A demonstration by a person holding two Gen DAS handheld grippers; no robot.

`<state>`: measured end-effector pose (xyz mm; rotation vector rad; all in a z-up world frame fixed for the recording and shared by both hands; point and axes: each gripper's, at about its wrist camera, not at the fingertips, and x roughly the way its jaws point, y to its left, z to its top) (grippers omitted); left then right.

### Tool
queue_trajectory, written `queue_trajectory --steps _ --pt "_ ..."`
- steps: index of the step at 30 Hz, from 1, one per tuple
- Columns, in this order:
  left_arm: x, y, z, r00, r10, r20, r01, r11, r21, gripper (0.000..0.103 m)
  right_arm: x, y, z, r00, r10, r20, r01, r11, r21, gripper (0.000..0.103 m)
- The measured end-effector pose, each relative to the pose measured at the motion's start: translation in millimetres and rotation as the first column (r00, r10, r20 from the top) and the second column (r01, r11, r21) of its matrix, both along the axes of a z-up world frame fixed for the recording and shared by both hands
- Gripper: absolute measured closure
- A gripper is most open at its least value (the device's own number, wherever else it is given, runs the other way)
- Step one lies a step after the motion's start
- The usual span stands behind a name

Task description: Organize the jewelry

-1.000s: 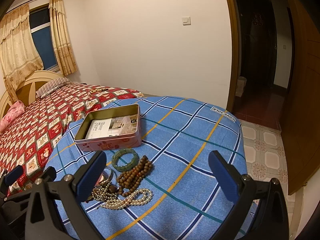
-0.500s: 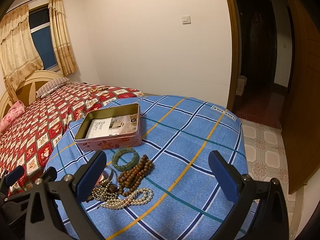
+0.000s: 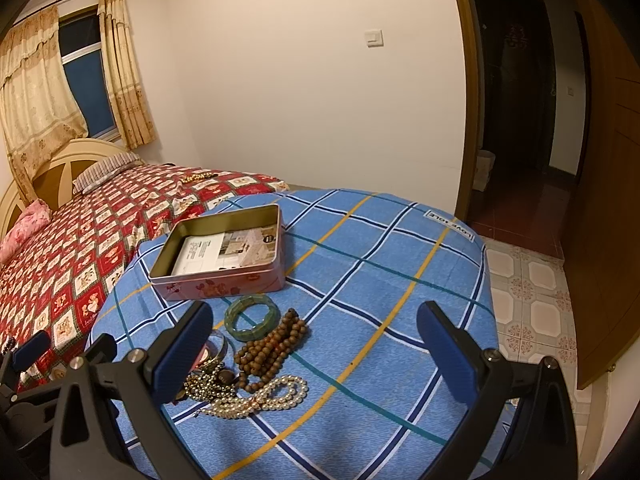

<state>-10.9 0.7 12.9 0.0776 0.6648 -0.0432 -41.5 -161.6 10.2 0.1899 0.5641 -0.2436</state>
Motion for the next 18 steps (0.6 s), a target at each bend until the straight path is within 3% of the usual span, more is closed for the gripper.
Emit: queue_trajectory --steps 18 --pt "22 2 -23 0.997 -0.015 -0.073 0.015 1.0 0.0 0.007 13 -5 -13 0.999 0.016 -0.036 -0.015 1.0 0.021 0.0"
